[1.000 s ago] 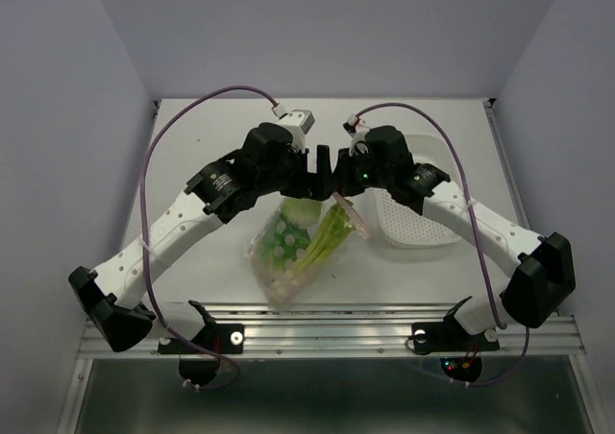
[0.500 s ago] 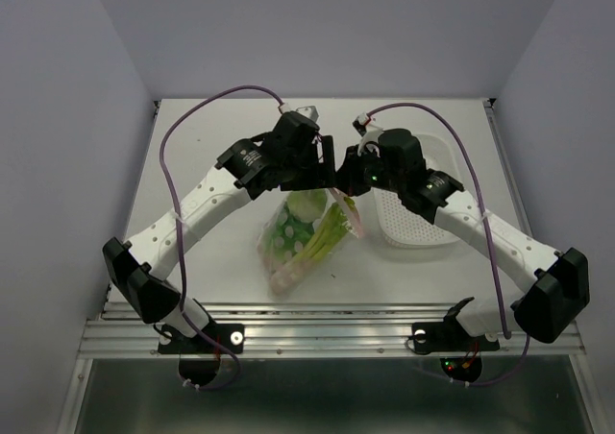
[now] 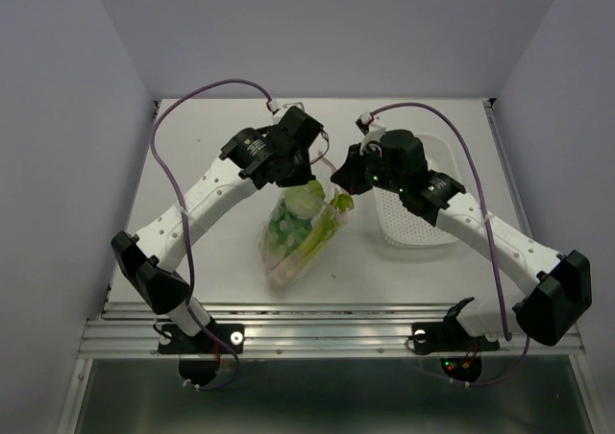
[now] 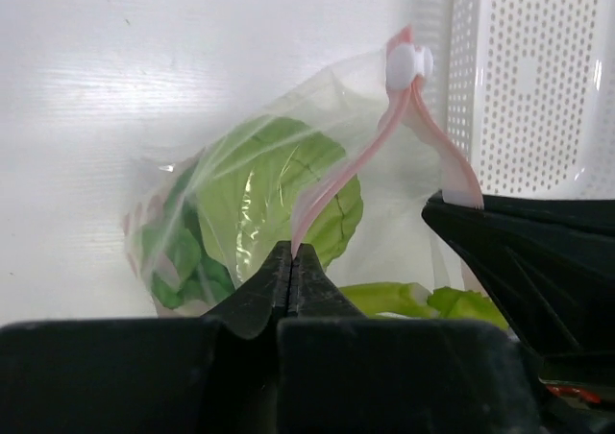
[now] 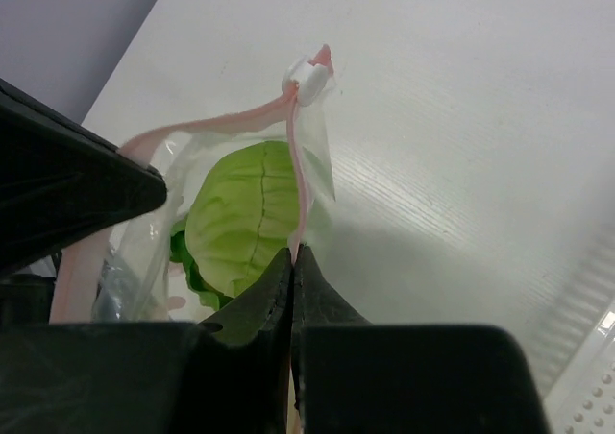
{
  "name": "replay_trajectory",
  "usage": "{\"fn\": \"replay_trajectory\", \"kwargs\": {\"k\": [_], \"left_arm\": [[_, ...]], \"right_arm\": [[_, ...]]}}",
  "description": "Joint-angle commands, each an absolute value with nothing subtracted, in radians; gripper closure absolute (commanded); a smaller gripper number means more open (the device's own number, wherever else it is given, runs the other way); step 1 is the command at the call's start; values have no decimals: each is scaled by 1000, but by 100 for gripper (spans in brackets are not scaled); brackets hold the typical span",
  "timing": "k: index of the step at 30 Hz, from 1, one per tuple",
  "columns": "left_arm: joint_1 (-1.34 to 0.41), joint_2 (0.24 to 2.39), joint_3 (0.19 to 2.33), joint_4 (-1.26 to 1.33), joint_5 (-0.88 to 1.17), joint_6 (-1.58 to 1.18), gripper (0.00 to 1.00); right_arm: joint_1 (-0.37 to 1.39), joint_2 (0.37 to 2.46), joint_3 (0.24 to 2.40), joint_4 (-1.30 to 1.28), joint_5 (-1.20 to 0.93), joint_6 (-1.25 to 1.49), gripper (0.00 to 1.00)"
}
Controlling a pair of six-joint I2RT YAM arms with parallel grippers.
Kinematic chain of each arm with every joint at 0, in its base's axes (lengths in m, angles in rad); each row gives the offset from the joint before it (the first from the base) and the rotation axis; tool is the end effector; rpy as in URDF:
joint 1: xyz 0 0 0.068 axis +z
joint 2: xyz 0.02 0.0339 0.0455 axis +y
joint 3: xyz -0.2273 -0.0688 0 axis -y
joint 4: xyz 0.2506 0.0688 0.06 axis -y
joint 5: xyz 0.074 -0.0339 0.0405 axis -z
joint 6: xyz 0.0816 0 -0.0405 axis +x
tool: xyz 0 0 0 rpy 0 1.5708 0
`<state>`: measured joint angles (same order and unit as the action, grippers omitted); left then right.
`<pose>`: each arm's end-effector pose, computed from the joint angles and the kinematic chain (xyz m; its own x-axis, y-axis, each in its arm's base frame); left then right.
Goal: Open the zip-top bag and remove the fake food
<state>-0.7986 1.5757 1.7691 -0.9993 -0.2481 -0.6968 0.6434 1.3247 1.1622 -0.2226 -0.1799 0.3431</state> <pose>0.2666 -0.2450 0.3374 -0.7556 -0.1159 -0.6447 0.1185 0.9438 -0.3085 0.2830 0.2304 0.2947 -0.5262 0.0191 -0.8501 -0.5797 0.7234 0.3751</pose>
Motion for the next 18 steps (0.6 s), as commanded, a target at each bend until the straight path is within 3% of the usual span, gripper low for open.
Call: {"fn": "replay_trajectory", "kwargs": {"k": [1,10,18], "left_arm": [[-782,1598,1943,-1072,-446,-669,100],[-772,1732,2301,-1089,-629,-439,100],[-770,1717,2131,-997,-621,-348,100]], "right_arm": [[653,1325,1187,-156,-87,336,99],[653,1390,1215,-150,-46,354,99],[653,1479,1149,-57,-84,406,99]]}}
